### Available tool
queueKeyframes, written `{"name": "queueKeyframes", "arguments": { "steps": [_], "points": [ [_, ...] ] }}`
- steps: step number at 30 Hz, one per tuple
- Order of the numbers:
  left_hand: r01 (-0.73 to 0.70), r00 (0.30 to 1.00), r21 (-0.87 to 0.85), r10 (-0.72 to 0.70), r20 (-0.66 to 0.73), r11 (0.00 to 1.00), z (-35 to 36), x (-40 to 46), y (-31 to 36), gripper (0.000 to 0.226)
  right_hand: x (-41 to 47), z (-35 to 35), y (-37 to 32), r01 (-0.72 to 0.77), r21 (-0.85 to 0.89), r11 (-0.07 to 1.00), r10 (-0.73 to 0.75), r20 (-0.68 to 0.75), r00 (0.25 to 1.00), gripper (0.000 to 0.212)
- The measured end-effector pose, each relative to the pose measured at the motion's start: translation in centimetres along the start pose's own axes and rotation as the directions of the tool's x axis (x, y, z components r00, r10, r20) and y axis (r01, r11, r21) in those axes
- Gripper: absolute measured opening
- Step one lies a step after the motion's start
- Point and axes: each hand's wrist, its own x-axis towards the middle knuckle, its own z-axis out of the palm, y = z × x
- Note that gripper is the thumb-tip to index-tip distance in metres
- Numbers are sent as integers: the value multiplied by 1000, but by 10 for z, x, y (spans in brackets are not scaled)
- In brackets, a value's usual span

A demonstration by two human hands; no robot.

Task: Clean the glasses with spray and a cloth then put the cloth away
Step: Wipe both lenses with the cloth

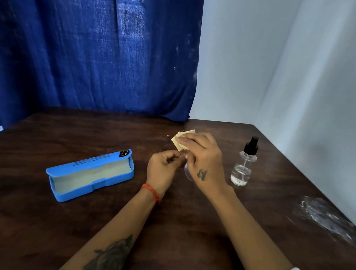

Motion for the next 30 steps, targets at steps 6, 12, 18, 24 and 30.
{"name": "queueKeyframes", "arguments": {
  "steps": [6, 12, 18, 24, 30],
  "points": [
    [-21, 1000, -59, 22, 19, 998, 2, 1, -3, 10, -7, -6, 11, -19, 133, 991, 18, 12, 1000, 38],
    [-15, 996, -72, 21, 86, 997, 2, 2, -1, 3, -7, -7, 24, -78, -7, 997, 77, -117, 990, 36],
    [-32, 993, 5, 31, 116, 999, 1, -1, 2, 8, -5, 0, 14, 8, -50, 999, -10, -52, 999, 30],
    [-46, 996, 21, 44, 74, 999, 2, 1, 2, 9, -7, -5, 17, -70, 142, 987, 74, -20, 997, 32],
    [-48, 990, -6, 48, 131, 999, 4, -1, 1, 3, -7, -8, 24, -137, 47, 989, 143, -175, 974, 32]
  ]
}}
